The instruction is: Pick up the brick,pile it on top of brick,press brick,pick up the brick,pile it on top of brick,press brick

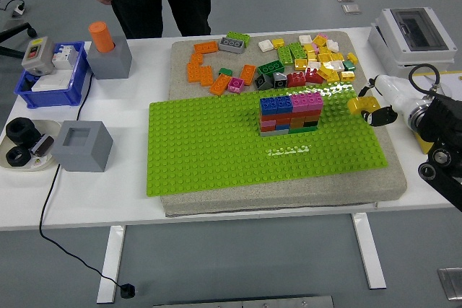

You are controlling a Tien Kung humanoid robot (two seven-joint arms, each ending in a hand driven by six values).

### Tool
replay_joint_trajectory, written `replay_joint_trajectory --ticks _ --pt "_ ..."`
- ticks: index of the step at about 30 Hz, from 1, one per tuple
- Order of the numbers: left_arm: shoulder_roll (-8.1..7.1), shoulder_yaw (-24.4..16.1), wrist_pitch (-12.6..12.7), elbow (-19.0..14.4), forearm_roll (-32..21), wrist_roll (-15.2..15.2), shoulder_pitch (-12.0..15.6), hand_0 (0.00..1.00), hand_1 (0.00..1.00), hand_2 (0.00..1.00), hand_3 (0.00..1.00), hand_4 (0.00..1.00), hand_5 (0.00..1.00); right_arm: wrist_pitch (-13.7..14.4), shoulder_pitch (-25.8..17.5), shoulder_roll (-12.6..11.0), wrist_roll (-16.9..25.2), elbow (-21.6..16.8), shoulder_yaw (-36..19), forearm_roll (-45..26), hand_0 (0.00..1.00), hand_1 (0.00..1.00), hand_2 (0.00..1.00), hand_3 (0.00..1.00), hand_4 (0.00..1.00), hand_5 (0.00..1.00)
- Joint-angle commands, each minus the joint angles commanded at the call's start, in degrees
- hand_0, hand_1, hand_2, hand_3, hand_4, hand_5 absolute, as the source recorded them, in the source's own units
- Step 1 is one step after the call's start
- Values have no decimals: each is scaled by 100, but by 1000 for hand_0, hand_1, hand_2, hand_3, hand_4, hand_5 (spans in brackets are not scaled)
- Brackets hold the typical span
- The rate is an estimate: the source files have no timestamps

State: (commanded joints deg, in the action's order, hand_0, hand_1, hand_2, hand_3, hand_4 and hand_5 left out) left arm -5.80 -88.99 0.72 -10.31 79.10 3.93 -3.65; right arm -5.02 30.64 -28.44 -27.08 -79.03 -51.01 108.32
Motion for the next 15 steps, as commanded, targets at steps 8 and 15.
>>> replay_joint_trajectory --ticks 8,15 --pt "-6 -6 -2 0 4 10 4 629 587 553 581 616 281 -74 457 79 -84 -355 402 -4 897 837 852 541 627 93" --pt "-25 -10 -8 0 27 12 -19 629 587 553 580 616 281 -131 906 451 -122 -335 858 15 904 840 855 541 636 91"
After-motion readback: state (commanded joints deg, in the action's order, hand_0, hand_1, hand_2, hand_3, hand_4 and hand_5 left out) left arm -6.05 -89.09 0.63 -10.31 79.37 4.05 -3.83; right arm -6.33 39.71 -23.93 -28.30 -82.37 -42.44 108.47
